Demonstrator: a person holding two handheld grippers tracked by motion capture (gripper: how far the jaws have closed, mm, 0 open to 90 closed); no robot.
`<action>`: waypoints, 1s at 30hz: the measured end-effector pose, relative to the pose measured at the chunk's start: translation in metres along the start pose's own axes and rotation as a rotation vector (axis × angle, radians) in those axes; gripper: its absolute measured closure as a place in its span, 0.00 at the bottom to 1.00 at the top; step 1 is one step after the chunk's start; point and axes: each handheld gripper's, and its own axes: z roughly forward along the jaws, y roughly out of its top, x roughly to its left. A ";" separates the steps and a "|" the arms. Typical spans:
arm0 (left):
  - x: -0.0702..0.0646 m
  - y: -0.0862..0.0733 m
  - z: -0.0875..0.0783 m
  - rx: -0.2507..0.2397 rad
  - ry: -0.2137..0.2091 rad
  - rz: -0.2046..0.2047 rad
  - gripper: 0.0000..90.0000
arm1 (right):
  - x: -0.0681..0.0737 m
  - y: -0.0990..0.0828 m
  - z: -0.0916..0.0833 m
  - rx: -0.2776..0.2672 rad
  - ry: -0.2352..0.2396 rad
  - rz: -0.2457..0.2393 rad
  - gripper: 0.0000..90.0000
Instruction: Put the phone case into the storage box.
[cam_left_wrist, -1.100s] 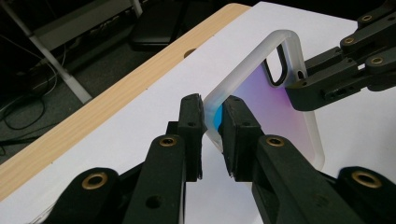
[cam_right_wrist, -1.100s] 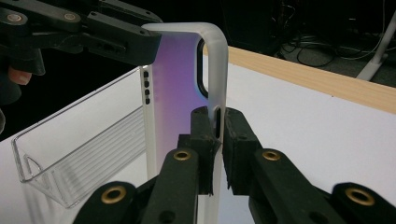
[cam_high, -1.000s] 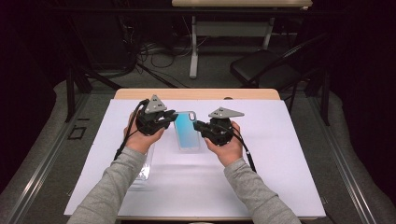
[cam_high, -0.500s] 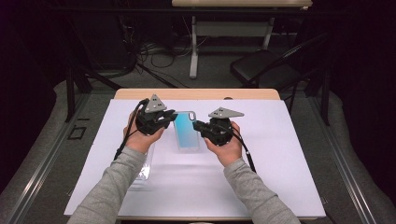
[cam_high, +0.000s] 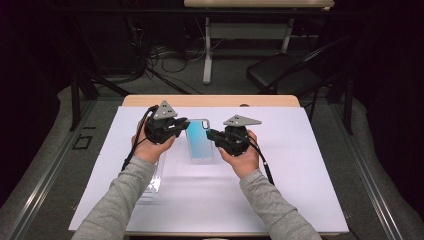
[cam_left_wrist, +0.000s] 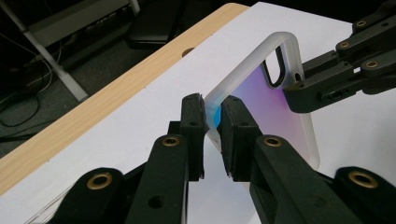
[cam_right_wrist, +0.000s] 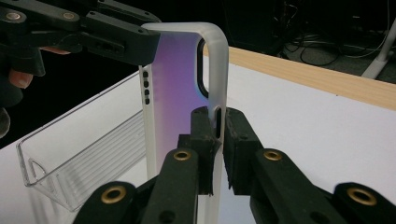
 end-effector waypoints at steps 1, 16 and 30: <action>0.000 0.000 0.000 0.000 -0.001 -0.001 0.90 | 0.000 0.000 0.000 -0.001 0.000 0.000 0.92; 0.001 0.001 -0.001 0.001 -0.009 -0.007 0.90 | -0.002 0.000 0.001 -0.008 0.009 0.018 0.92; 0.001 0.002 -0.001 -0.003 -0.010 -0.004 0.90 | -0.003 -0.001 0.000 -0.011 0.017 0.043 0.88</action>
